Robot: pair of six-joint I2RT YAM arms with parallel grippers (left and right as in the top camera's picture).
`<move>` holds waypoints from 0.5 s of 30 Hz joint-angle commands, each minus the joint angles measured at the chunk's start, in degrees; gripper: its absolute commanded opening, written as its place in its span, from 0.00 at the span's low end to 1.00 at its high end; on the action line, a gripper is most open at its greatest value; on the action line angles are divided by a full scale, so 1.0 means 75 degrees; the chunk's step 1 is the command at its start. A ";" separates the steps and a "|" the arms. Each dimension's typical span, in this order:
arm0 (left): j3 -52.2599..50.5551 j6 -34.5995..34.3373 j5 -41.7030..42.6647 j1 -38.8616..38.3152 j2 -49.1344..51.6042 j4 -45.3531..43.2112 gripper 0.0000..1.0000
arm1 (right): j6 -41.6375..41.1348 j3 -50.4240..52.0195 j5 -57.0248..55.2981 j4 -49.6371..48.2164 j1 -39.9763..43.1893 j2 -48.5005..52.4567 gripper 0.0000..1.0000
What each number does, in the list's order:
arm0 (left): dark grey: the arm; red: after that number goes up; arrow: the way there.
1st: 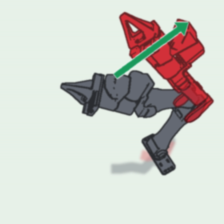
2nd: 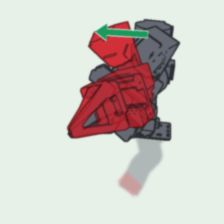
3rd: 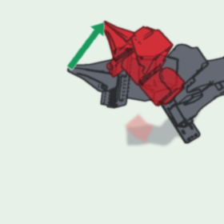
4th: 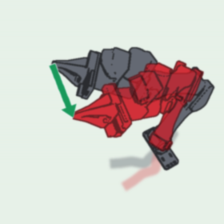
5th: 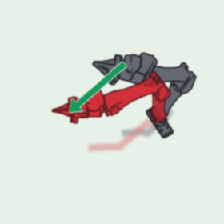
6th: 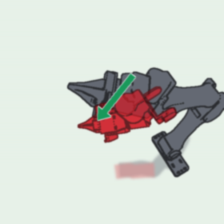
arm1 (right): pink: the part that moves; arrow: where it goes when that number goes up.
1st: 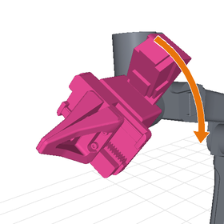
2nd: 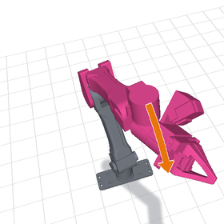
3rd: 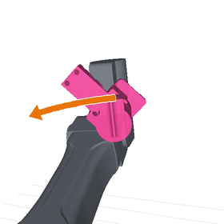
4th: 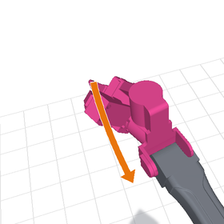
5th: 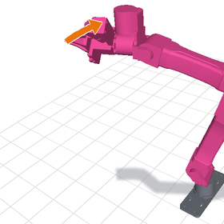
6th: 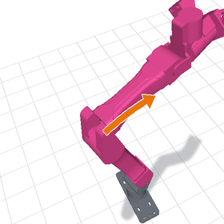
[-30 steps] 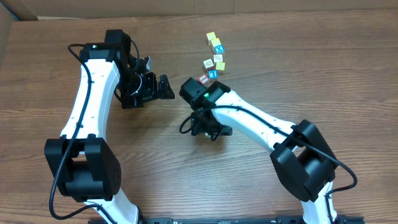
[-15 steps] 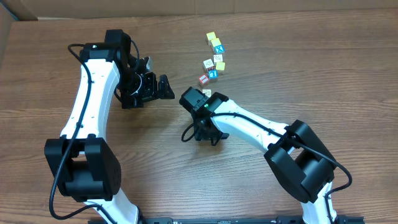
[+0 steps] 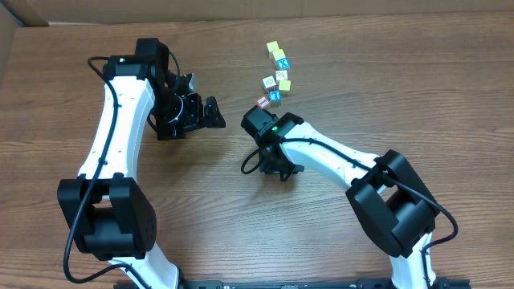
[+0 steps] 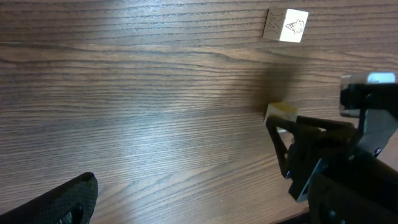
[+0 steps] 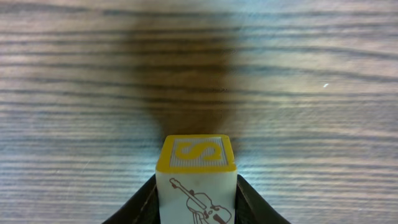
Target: Flip 4 blocks
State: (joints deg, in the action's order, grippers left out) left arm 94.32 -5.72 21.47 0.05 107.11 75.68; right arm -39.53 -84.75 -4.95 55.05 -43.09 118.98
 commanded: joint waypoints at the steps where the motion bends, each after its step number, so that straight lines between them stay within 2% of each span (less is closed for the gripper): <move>1: 0.0128 0.0050 0.0055 0.0038 0.0090 0.0015 1.00 | -0.0070 -0.0058 -0.0131 -0.0067 0.0026 -0.0149 0.34; 15: 0.0128 0.0050 0.0055 0.0038 0.0090 0.0015 1.00 | 0.0300 -0.0058 0.0501 -0.0015 -0.0067 -0.0149 0.34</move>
State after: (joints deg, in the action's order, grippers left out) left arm 94.32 -5.72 21.47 0.05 107.11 75.68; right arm -37.71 -84.75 -2.85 55.07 -43.18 118.98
